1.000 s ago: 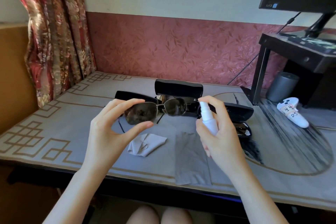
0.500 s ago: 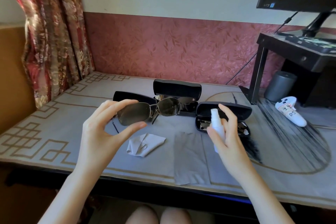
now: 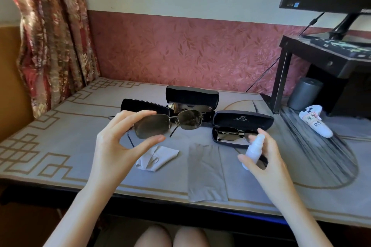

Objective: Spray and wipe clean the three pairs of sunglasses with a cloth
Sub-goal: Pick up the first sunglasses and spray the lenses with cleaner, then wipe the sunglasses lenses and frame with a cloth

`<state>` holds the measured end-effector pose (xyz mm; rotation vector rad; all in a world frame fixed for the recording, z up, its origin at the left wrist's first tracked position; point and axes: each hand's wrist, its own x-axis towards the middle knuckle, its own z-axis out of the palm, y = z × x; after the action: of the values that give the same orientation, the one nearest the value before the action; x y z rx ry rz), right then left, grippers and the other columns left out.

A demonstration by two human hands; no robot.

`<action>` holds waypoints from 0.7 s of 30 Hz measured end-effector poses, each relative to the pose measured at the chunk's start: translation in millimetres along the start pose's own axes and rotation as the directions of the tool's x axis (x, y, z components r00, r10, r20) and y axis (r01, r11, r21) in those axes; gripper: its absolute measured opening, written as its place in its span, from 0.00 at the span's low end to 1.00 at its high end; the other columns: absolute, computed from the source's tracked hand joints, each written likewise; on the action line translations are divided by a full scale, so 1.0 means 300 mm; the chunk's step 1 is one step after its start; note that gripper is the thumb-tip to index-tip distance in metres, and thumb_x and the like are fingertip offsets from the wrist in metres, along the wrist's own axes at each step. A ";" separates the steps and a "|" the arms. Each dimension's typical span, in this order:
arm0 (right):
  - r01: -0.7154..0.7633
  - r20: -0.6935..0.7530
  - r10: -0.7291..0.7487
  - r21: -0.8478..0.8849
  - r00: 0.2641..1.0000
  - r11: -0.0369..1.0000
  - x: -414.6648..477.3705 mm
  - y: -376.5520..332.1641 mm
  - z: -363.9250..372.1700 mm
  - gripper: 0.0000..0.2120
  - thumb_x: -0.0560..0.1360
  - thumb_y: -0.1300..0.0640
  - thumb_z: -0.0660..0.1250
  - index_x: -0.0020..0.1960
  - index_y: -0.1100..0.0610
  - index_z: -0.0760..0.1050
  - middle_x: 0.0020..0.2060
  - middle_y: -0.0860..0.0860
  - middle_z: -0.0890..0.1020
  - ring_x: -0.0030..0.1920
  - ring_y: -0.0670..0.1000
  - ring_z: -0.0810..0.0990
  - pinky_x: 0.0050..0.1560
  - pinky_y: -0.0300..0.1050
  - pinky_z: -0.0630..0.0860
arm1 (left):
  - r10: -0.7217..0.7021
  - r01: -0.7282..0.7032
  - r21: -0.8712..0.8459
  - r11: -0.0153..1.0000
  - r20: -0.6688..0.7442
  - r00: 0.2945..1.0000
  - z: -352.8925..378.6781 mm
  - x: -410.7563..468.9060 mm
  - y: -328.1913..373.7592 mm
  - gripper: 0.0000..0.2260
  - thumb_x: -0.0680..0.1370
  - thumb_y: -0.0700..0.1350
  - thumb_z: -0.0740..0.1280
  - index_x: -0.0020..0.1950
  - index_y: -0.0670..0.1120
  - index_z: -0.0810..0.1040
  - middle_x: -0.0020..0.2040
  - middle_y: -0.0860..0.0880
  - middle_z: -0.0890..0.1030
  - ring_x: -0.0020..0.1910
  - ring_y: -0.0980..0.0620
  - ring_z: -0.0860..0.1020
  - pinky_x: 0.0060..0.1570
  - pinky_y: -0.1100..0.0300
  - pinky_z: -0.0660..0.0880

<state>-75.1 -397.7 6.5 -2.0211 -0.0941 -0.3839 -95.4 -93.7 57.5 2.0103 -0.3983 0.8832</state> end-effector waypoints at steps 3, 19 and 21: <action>0.266 -0.225 -0.279 -0.091 0.934 0.960 -0.019 -0.061 -0.013 0.26 0.75 0.47 0.66 0.71 0.50 0.65 0.65 0.35 0.68 0.67 0.38 0.67 0.66 0.34 0.64 | 0.005 -0.005 0.033 0.999 0.001 1.000 -0.006 -0.002 -0.009 0.20 0.68 0.57 0.72 0.58 0.51 0.80 0.47 0.58 0.78 0.48 0.60 0.76 0.49 0.73 0.68; 0.322 0.410 -0.044 -0.639 0.911 0.698 0.121 -0.148 0.313 0.09 0.82 0.59 0.58 0.60 0.60 0.73 0.57 0.53 0.73 0.60 0.53 0.68 0.54 0.40 0.61 | -0.010 0.009 -0.035 0.999 -0.030 0.999 -0.070 -0.018 -0.078 0.20 0.68 0.56 0.73 0.59 0.54 0.79 0.46 0.57 0.79 0.47 0.50 0.78 0.49 0.49 0.75; 0.283 0.394 -0.034 -0.597 0.919 0.750 0.134 -0.151 0.305 0.04 0.81 0.58 0.61 0.51 0.57 0.74 0.51 0.52 0.73 0.56 0.52 0.68 0.50 0.42 0.61 | -0.011 0.009 -0.052 0.999 -0.033 0.999 -0.073 -0.017 -0.084 0.20 0.68 0.56 0.73 0.59 0.55 0.79 0.46 0.57 0.78 0.46 0.50 0.77 0.48 0.47 0.75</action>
<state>-26.7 -300.2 19.2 -2.7776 -0.4214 -0.1457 -94.2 -61.7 46.8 1.9460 -0.3886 0.8908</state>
